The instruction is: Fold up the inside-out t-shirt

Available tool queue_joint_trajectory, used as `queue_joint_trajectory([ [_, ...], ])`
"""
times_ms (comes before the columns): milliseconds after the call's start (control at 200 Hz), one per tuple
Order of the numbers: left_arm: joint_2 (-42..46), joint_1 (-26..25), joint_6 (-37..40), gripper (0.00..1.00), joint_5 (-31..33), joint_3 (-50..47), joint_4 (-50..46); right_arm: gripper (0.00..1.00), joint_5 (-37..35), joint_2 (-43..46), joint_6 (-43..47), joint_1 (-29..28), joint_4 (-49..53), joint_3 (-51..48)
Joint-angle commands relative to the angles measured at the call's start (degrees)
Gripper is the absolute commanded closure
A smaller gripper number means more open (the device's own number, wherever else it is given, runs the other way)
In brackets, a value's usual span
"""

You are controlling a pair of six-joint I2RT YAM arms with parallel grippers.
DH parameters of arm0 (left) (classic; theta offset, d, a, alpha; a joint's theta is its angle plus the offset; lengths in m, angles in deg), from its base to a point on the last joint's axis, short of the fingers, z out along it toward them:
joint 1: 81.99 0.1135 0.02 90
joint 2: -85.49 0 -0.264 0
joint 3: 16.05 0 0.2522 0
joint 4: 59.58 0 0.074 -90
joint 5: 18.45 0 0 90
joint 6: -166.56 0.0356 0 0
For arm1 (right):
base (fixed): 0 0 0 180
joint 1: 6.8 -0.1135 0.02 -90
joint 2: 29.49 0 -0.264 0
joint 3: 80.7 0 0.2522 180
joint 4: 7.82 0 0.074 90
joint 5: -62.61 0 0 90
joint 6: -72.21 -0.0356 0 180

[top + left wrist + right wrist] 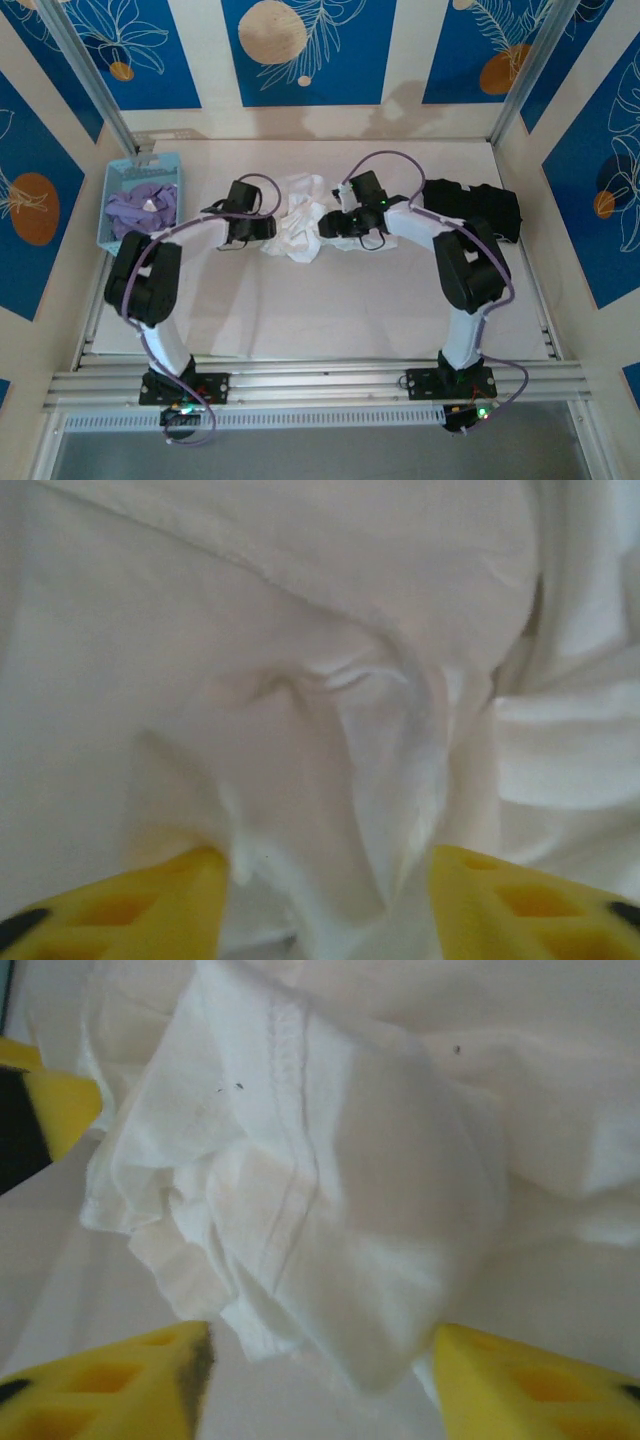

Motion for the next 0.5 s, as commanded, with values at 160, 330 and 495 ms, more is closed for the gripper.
queue_joint_trajectory([
  [160,-4.0,1.8,1.6,1.0,-4.1,8.9,1.6,1.0,-3.7,2.3,0.5,2.0,-1.9,2.8],
  [330,11.9,3.4,-0.8,1.0,-9.2,9.1,0.2,1.0,-2.4,19.6,4.2,7.1,2.9,2.6],
  [495,29.1,3.6,-2.6,1.0,-7.9,13.0,0.3,1.0,0.3,34.0,6.3,13.0,6.7,8.6],
])
